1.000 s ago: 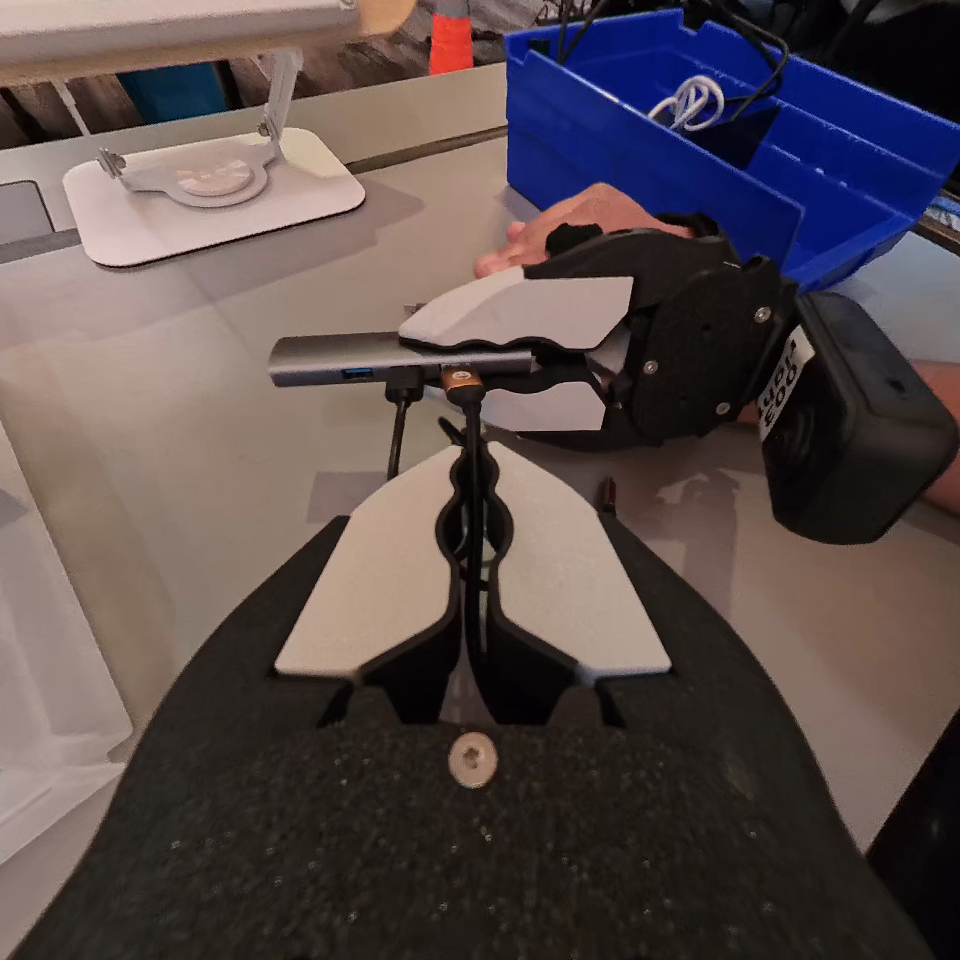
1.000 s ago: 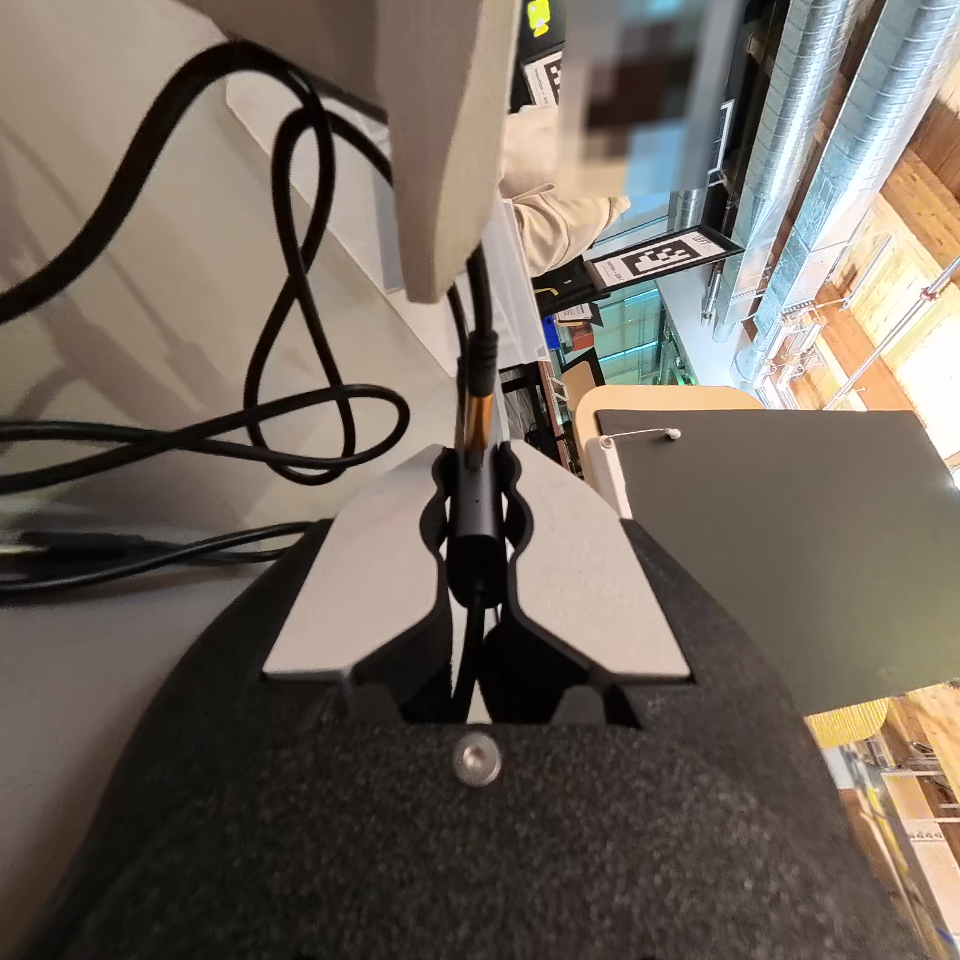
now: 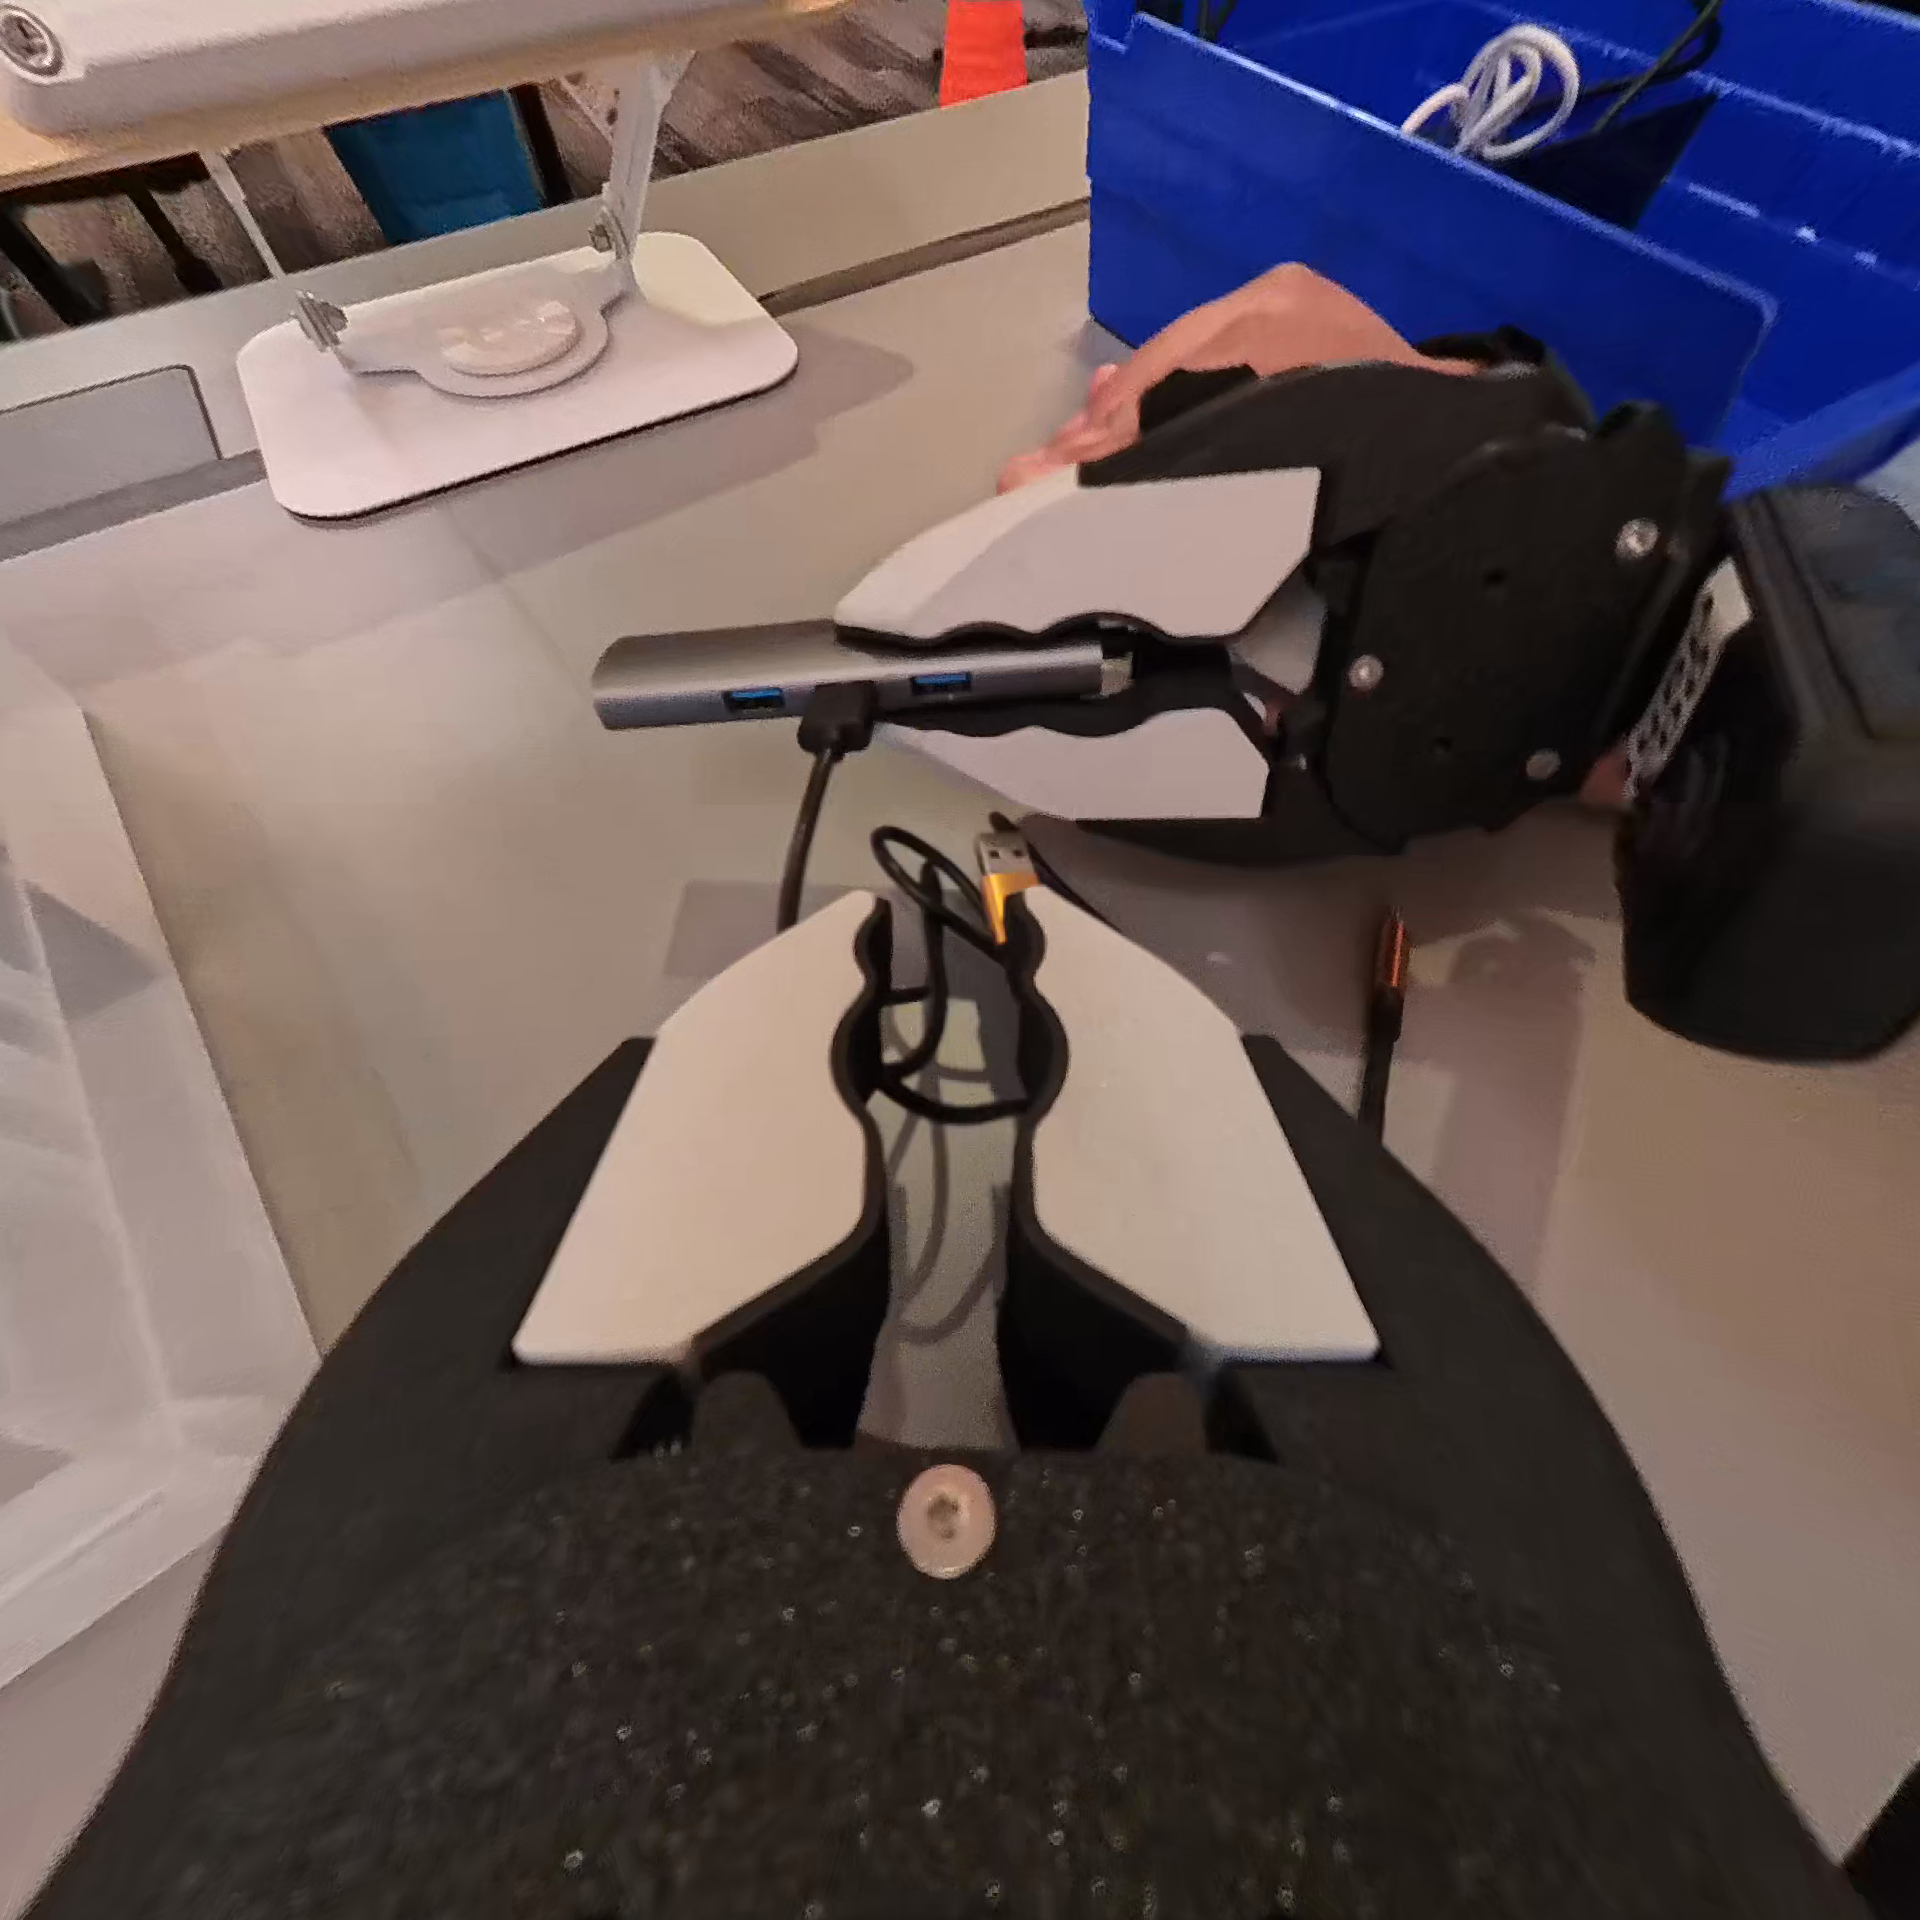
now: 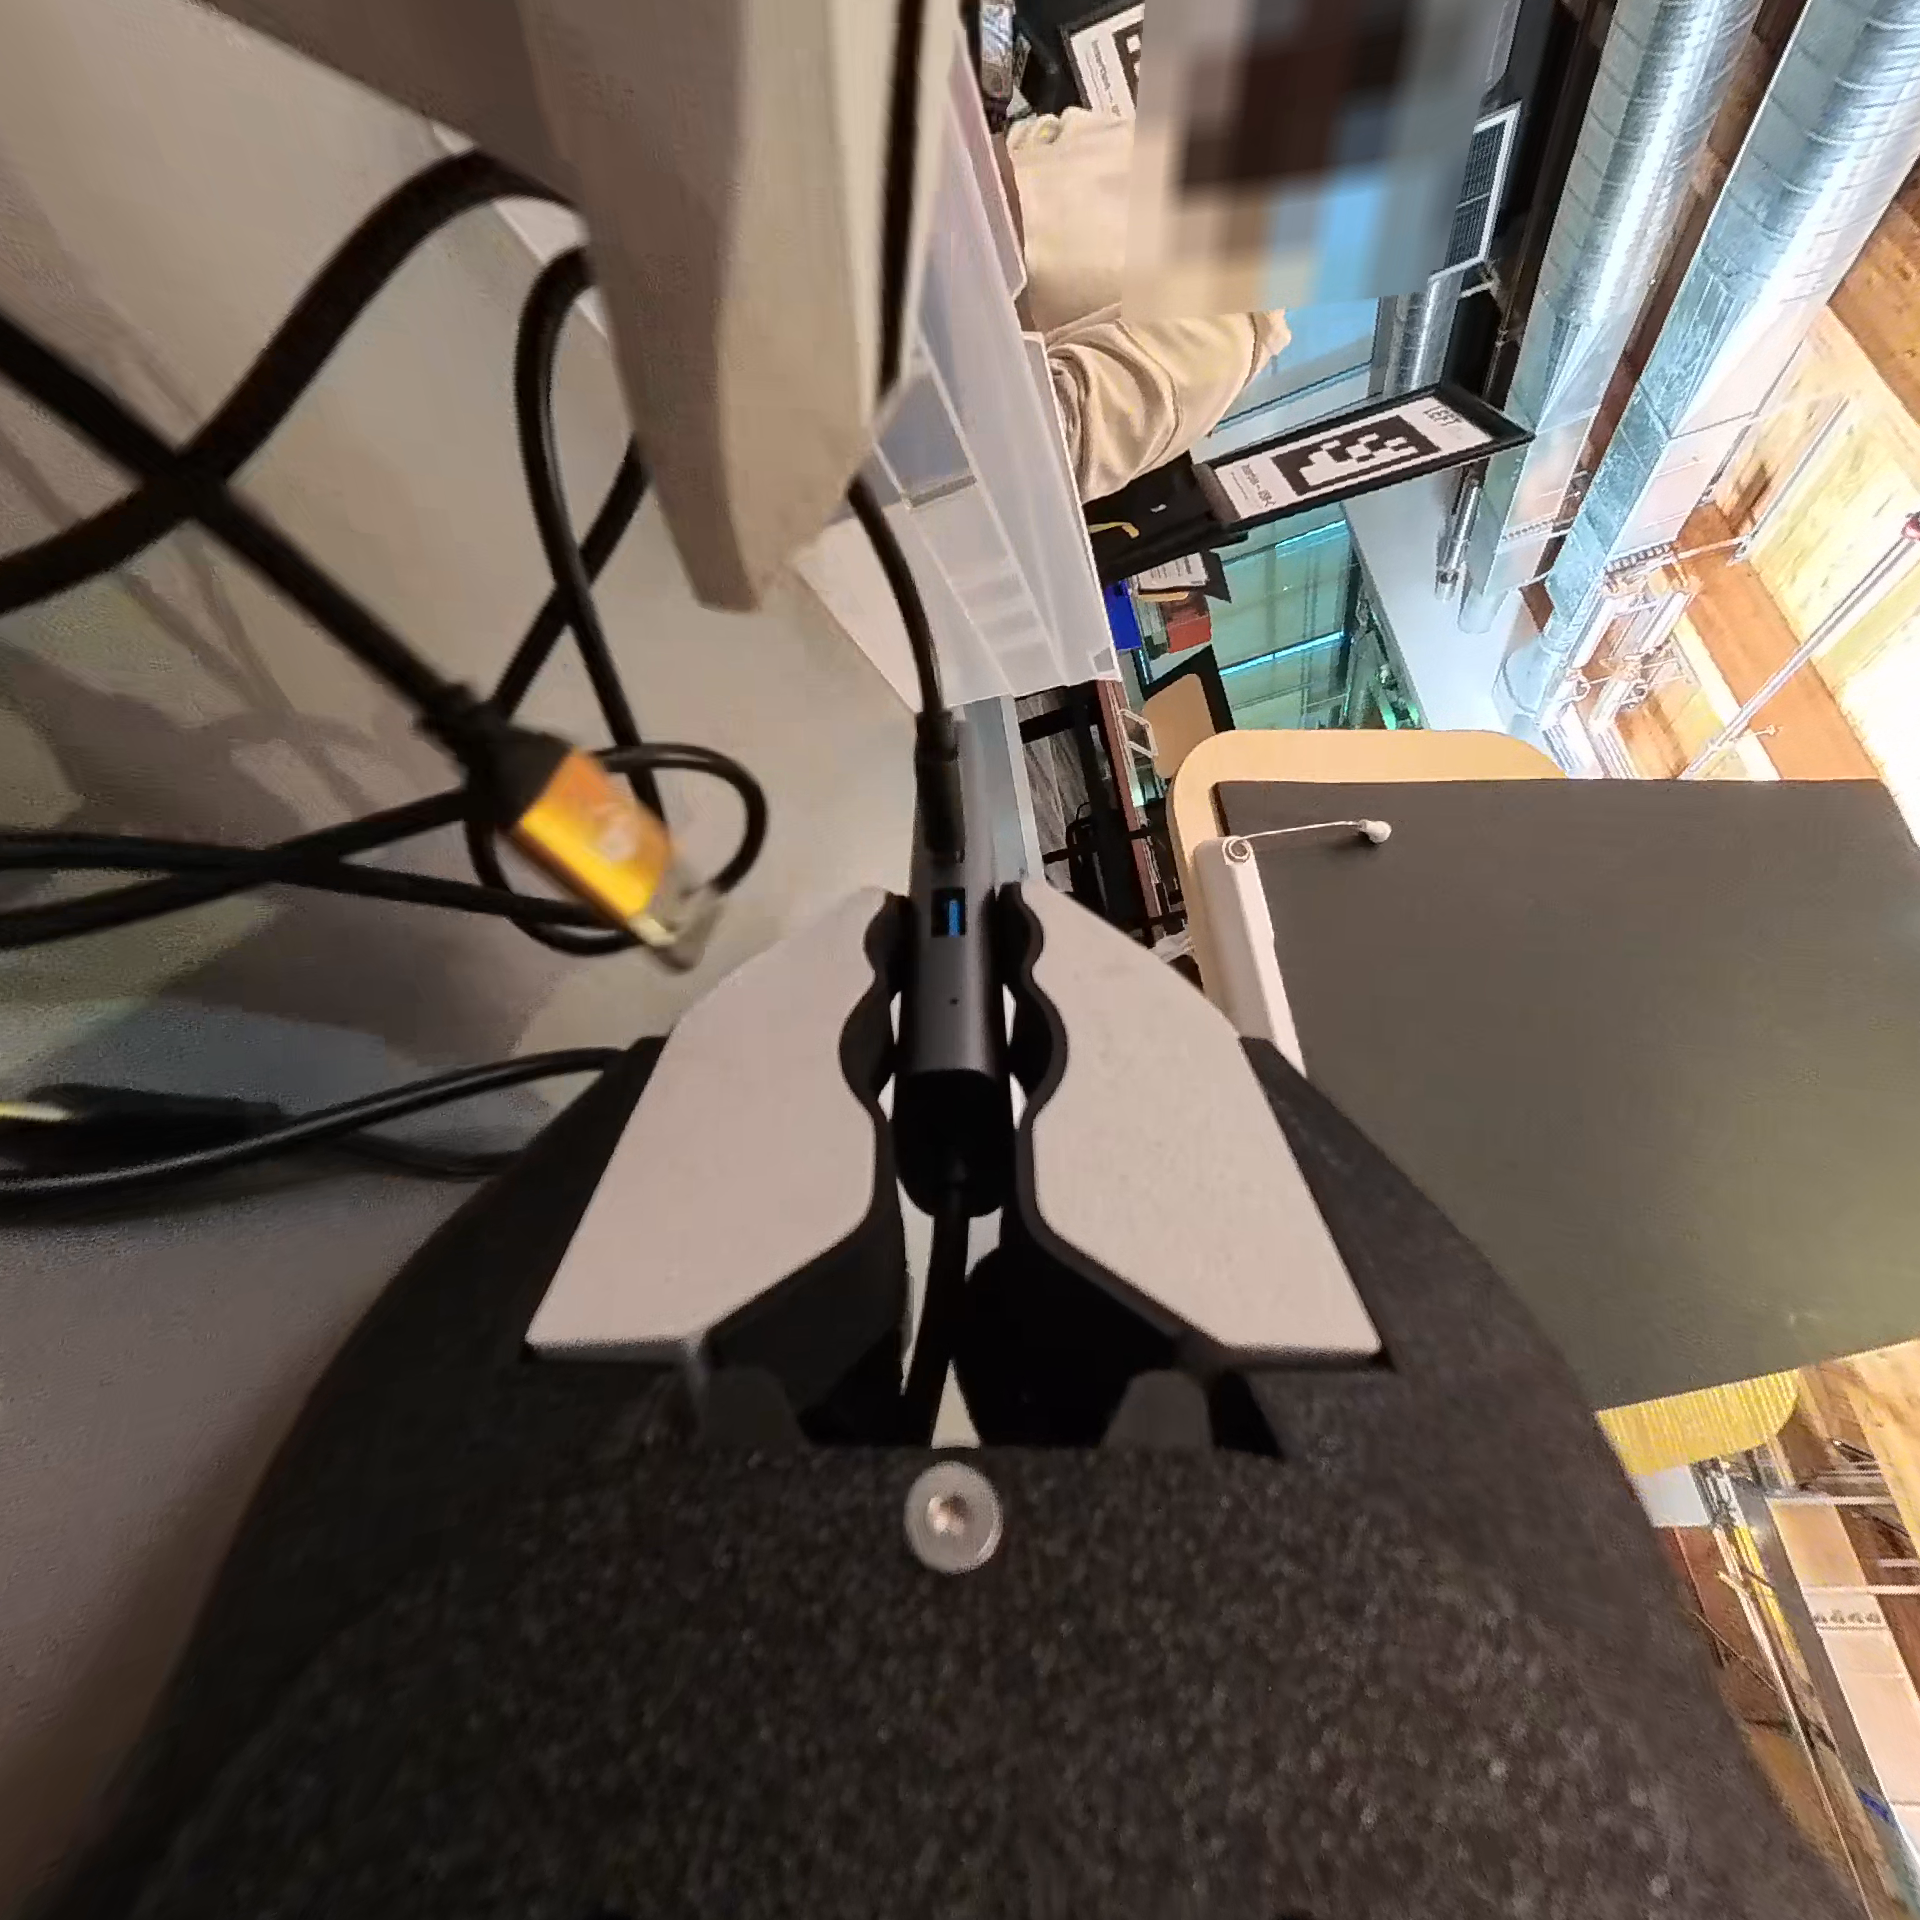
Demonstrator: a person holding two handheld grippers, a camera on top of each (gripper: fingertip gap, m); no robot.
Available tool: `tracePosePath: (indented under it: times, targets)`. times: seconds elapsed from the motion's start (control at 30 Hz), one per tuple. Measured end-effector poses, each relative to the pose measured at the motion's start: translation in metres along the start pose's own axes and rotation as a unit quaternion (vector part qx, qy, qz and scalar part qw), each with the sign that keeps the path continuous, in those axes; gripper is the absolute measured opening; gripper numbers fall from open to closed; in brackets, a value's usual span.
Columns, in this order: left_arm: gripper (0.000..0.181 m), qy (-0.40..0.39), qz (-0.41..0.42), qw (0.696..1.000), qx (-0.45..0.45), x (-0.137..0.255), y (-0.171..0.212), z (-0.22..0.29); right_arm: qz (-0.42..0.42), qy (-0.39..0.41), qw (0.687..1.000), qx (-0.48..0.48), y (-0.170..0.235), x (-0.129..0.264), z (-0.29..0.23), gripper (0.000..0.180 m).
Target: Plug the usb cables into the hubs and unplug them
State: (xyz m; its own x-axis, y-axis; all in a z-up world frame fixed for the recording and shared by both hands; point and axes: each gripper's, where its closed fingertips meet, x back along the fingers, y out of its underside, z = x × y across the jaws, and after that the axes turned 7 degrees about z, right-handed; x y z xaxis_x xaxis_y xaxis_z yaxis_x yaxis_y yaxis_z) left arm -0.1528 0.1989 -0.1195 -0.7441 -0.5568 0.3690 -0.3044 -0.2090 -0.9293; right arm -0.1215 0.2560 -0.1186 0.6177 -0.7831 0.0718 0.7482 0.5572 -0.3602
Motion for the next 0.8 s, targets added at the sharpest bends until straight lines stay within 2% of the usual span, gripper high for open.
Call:
tracePosePath:
  times: [0.3, 0.43, 0.57, 0.67, 0.7, 0.8]
  targets:
    - [0.023, 0.034, -0.032, 0.997, -0.057, 0.021, 0.033, 0.042, -0.011, -0.009, 1.0, -0.006, 0.006, -0.002, -0.003, 0.017]
    - [0.023, -0.003, -0.051, 0.997, -0.051, 0.011, 0.042, 0.035, -0.013, -0.008, 1.0, -0.022, 0.01, -0.002, -0.002, 0.017]
    - [0.022, 0.013, -0.044, 0.999, -0.03, -0.005, 0.042, 0.037, -0.012, -0.006, 0.999, -0.029, 0.01, -0.001, -0.001, 0.017]
    - [0.017, 0.009, -0.073, 0.997, -0.036, -0.016, 0.05, 0.033, -0.011, -0.011, 1.0, -0.025, 0.009, -0.002, -0.003, 0.017]
    - [0.004, 0.009, -0.083, 0.996, -0.041, -0.018, 0.053, 0.033, -0.01, -0.011, 1.0, -0.024, 0.008, -0.002, -0.004, 0.017]
    - [0.004, 0.004, -0.121, 0.991, -0.053, -0.021, 0.064, 0.031, -0.008, -0.013, 1.0, -0.019, 0.007, -0.002, -0.004, 0.017]
